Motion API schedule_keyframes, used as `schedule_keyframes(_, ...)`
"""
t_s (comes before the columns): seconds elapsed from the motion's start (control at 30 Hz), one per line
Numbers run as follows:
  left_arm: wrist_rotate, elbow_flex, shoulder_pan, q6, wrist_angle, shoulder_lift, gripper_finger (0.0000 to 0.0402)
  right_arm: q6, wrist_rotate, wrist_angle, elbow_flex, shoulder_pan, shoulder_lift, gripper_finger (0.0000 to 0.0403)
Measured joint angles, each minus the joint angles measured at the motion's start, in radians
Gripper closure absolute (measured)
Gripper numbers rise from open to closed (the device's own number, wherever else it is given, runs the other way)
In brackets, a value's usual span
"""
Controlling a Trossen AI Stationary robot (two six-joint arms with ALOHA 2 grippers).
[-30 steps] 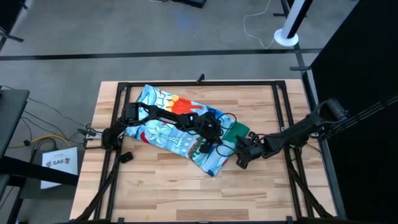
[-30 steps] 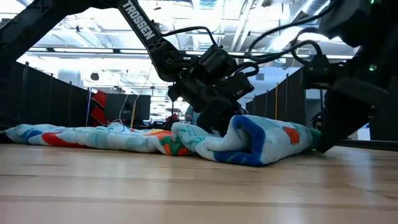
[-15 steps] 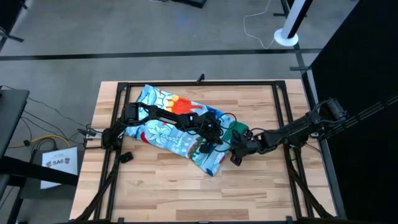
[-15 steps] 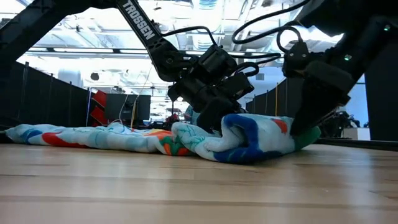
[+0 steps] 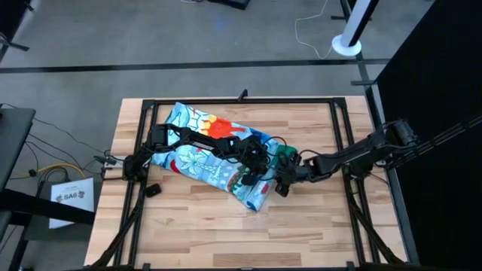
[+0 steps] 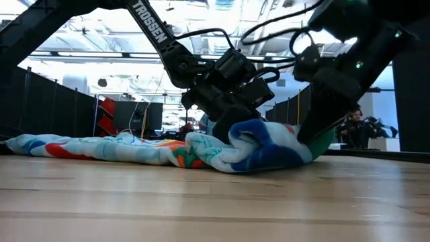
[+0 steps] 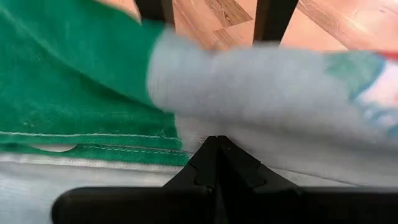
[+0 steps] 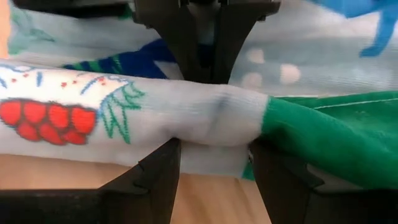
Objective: Roll towel
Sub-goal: Roll the multicolor dinosaur print towel
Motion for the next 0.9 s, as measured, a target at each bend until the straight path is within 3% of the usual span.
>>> schedule_keyframes(0.13, 0.000, 0.000, 0.000, 0.005, 0.000, 0.000, 0.0402, -0.014, 0.000, 0.054, 0.000, -0.007, 0.040, 0.0223)
schedule_keyframes(0.9, -0.001, 0.000, 0.000, 0.011, -0.001, 0.000, 0.0402, -0.182, 0.002, -0.035, 0.106, -0.058, 0.025, 0.0223)
